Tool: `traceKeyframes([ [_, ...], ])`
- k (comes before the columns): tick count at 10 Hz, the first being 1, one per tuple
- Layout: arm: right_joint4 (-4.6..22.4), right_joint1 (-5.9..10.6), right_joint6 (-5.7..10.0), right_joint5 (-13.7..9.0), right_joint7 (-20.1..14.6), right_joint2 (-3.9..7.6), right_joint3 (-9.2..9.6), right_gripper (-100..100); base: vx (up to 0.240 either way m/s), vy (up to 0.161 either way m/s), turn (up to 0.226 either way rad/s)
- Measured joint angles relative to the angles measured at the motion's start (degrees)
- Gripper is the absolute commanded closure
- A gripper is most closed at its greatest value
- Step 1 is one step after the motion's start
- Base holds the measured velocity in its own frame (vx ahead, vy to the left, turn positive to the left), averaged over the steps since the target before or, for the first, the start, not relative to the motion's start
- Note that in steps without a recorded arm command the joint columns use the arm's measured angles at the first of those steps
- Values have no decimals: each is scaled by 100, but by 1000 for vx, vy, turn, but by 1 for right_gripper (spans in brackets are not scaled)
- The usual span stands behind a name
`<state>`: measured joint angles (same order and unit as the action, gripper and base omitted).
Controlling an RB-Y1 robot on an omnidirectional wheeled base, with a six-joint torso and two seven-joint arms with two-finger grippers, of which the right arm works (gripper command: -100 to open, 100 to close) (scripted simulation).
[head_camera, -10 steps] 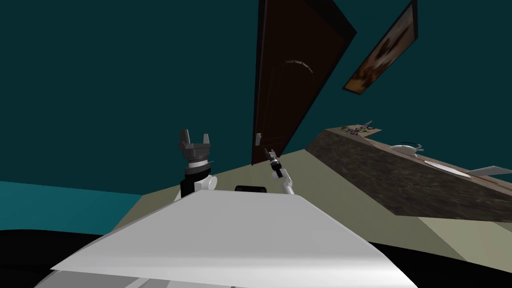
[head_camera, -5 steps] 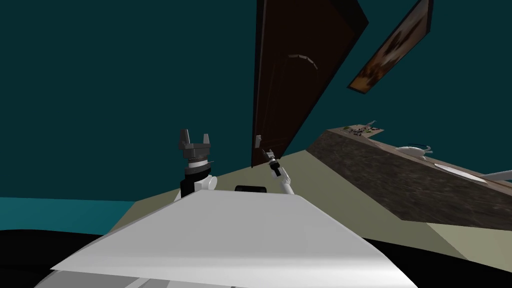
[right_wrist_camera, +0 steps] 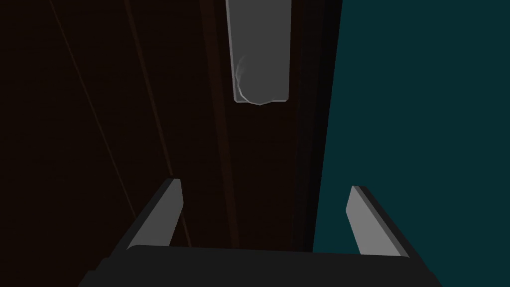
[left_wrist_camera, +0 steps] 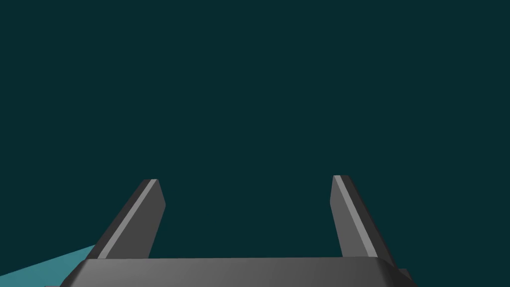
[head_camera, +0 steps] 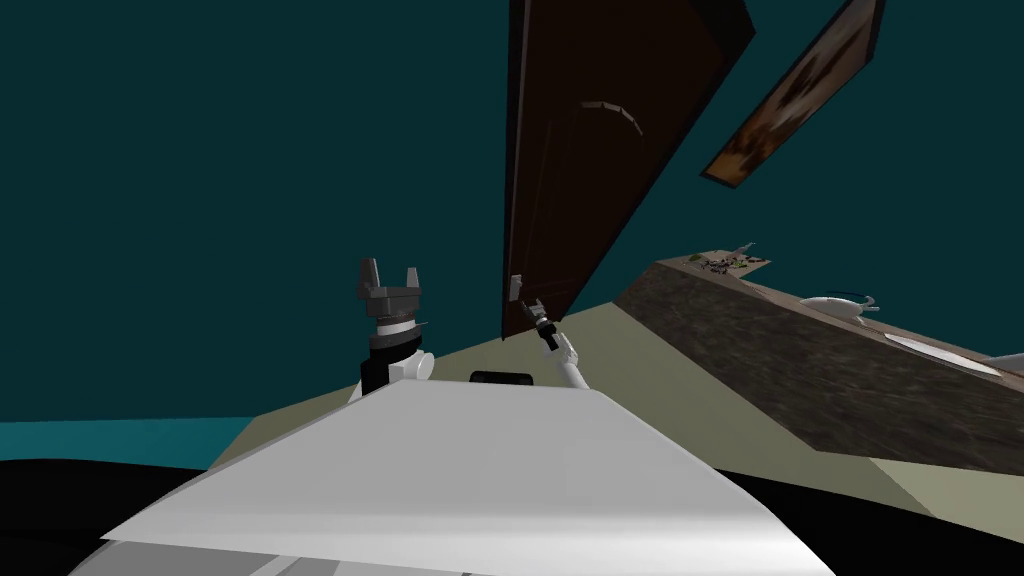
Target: Pull the door open
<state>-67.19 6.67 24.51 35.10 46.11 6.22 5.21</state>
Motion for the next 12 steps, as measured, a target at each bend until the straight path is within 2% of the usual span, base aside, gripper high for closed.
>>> traceKeyframes([
  [2,216,137,9,123,167,-3,18,-100,89,5,-5],
  [3,227,145,10,130,185,-2,20,-100,13,26,167],
  [5,297,163,21,65,230,61,-117,-100,28,56,240],
  [6,406,228,52,9,229,146,-214,-100,38,55,181],
  [7,563,303,107,-45,274,175,-341,-100,40,57,205],
  [8,539,288,77,-78,306,195,-410,-100,34,39,52],
  [10,694,383,101,-148,336,272,-549,-100,39,47,190],
  [11,717,405,86,-204,304,378,-628,-100,38,21,41],
  [12,873,465,155,-240,353,376,-727,-100,40,19,93],
])
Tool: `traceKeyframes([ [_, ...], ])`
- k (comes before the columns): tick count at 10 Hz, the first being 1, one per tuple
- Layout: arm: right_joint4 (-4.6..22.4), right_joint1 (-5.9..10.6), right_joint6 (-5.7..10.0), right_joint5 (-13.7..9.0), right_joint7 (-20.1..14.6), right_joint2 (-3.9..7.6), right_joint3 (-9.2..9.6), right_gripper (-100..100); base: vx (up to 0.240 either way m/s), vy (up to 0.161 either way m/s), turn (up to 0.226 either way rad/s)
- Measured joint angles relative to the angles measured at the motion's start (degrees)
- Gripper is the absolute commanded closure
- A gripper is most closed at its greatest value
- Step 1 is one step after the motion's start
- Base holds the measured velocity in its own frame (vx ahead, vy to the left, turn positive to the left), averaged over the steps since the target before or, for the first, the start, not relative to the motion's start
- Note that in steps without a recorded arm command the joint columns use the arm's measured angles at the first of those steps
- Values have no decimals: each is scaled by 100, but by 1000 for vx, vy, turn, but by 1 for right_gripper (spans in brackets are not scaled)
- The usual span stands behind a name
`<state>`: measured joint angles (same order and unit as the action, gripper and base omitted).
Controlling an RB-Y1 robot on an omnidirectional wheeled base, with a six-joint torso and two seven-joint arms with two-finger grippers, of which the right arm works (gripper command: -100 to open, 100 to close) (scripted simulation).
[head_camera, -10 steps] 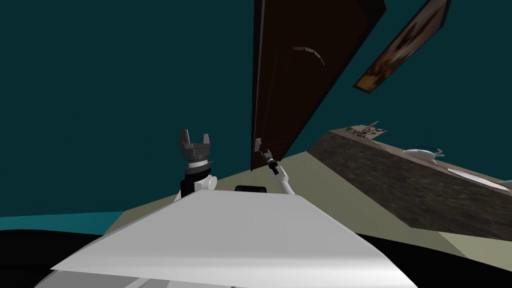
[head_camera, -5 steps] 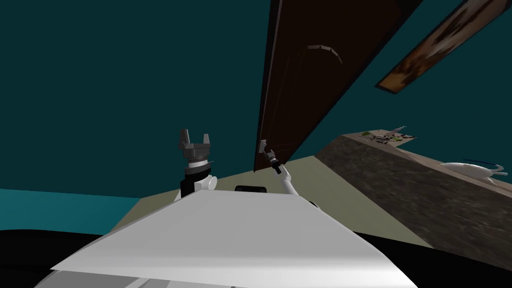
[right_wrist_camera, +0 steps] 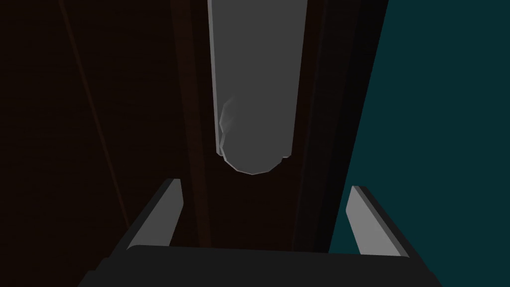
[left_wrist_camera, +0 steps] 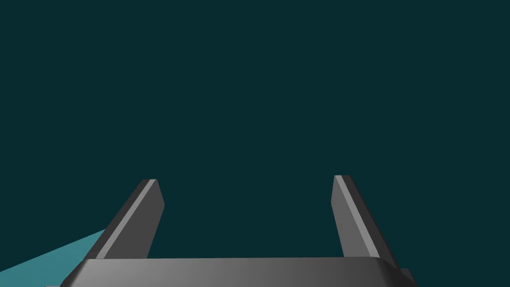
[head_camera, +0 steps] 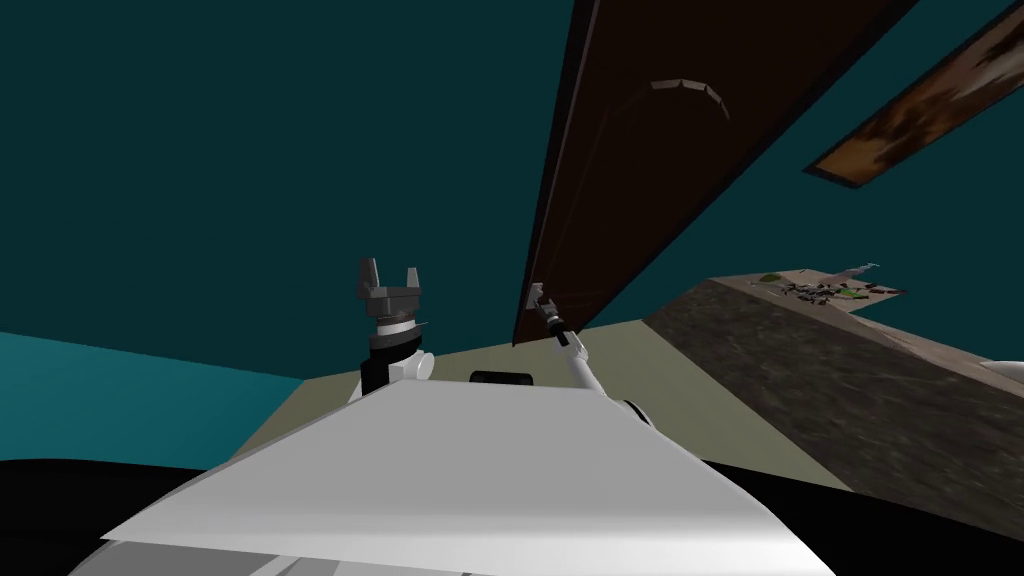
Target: Pull the door open
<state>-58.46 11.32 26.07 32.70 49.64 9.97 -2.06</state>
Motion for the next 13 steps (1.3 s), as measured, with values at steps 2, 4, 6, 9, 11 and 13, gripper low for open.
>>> traceKeyframes([
  [2,217,72,108,-104,83,96,-216,-100,65,30,233],
  [4,289,129,69,-202,88,203,-394,-100,52,29,127],
  [6,515,243,137,-269,158,236,-548,-100,52,25,191],
  [9,664,320,184,-330,214,280,-683,100,6,-1,-7],
  [11,658,320,178,-327,213,284,-680,100,-4,-2,6],
  [13,659,318,178,-326,213,283,-678,100,0,0,0],
])
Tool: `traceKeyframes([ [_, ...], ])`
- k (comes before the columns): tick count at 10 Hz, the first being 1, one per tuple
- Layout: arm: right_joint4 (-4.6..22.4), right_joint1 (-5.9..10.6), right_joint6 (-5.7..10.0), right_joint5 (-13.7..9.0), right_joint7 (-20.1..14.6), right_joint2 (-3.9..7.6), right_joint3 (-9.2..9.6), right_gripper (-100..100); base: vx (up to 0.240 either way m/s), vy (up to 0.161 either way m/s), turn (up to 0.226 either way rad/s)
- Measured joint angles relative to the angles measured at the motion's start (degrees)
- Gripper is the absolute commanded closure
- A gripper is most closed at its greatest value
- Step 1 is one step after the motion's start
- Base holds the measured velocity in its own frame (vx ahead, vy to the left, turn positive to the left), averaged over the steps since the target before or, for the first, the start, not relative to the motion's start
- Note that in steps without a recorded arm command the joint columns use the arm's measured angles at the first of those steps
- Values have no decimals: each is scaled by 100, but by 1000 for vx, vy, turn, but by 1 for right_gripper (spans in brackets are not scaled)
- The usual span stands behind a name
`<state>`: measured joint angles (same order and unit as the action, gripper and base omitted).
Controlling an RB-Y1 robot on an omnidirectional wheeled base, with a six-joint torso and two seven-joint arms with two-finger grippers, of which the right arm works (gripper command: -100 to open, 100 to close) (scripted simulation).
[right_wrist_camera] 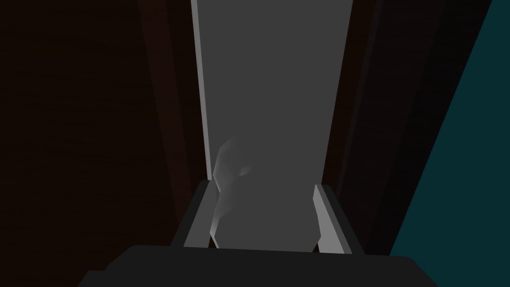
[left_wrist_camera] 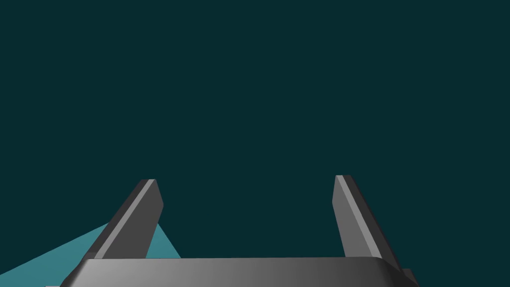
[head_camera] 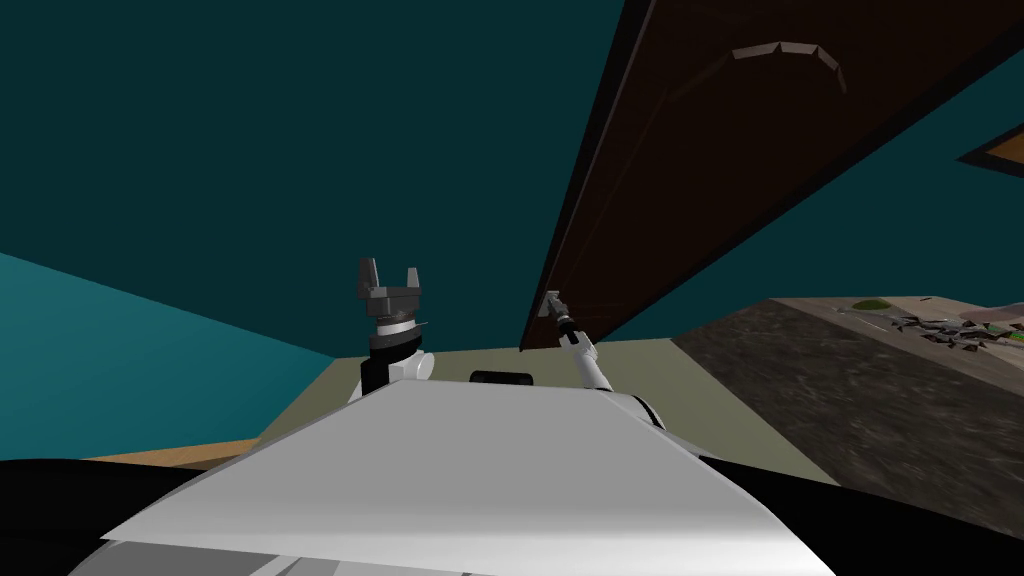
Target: Pull the door open
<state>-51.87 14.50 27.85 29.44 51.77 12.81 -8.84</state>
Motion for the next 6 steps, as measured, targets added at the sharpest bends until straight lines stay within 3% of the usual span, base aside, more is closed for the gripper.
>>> traceKeyframes([
  [6,0,1,-9,-299,-524,40,47,100,-27,-25,55],
])
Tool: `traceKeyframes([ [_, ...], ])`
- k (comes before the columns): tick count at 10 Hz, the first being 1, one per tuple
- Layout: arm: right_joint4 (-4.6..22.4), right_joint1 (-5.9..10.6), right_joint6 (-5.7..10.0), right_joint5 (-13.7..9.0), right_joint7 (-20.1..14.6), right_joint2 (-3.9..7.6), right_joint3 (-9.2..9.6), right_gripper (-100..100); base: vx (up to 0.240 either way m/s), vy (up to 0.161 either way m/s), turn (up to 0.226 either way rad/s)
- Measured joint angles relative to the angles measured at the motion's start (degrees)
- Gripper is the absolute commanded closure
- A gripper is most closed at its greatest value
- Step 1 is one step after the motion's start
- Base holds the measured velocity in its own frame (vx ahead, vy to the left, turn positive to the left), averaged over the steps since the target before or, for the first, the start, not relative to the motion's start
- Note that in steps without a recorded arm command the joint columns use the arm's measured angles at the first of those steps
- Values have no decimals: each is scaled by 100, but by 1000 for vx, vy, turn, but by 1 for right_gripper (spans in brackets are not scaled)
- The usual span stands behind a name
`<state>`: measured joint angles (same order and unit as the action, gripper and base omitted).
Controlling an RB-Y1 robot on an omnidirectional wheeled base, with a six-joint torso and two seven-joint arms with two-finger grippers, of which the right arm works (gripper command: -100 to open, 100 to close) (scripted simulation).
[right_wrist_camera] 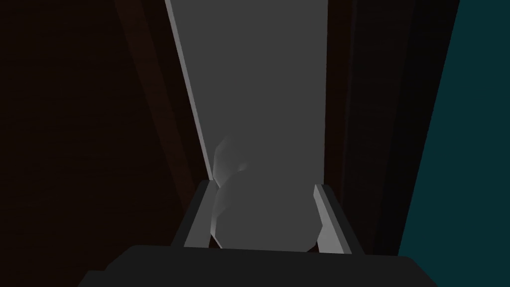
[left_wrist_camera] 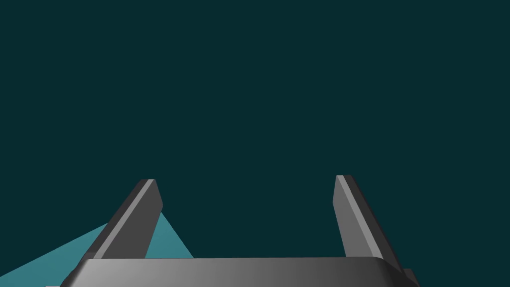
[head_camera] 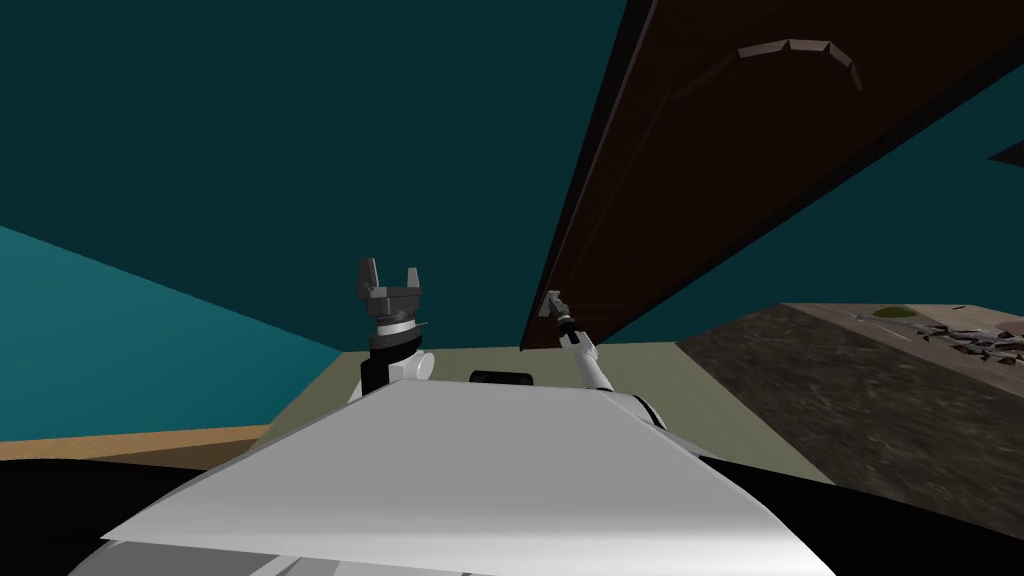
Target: Pull the door open
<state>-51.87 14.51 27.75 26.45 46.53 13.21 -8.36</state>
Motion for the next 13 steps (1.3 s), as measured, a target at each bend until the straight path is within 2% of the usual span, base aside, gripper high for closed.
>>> traceKeyframes([
  [13,0,-16,-14,-1138,-1873,139,181,100,-41,-35,72],
])
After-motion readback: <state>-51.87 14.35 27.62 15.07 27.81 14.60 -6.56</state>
